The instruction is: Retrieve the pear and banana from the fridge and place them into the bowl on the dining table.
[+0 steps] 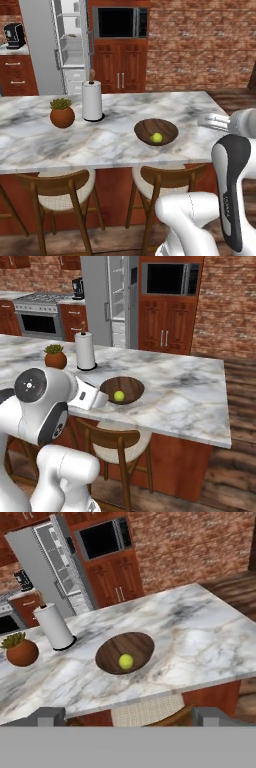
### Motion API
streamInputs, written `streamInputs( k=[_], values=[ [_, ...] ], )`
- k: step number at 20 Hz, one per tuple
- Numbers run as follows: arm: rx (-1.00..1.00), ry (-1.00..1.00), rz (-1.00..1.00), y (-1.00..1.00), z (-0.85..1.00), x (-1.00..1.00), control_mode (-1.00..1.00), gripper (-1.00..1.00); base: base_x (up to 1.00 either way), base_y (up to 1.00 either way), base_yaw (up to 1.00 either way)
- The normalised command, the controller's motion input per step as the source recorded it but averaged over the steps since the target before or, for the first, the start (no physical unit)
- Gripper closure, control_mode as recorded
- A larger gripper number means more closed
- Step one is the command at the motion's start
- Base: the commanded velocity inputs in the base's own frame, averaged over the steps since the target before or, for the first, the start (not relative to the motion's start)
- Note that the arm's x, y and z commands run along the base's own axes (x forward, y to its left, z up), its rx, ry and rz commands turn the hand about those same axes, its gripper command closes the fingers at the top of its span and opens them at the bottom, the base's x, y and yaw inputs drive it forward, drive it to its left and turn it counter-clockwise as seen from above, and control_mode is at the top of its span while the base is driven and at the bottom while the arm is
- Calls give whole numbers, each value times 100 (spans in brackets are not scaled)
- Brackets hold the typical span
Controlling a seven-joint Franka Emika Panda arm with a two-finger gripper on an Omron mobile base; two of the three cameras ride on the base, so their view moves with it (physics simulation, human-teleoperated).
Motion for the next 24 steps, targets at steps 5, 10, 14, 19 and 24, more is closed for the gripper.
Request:
streamInputs(
  k=[5,10,14,19,24],
  values=[
    [0,0,1,0,-10,0,100,-100,-3,-5,0],
    [0,0,0,0,0,0,100,-100,-19,-49,0],
    [0,0,0,0,0,0,100,-100,-24,-99,-10],
    [0,0,0,0,0,0,100,-100,-8,-100,-25],
    [0,0,0,0,0,0,100,-100,0,-100,-31]
  ],
)
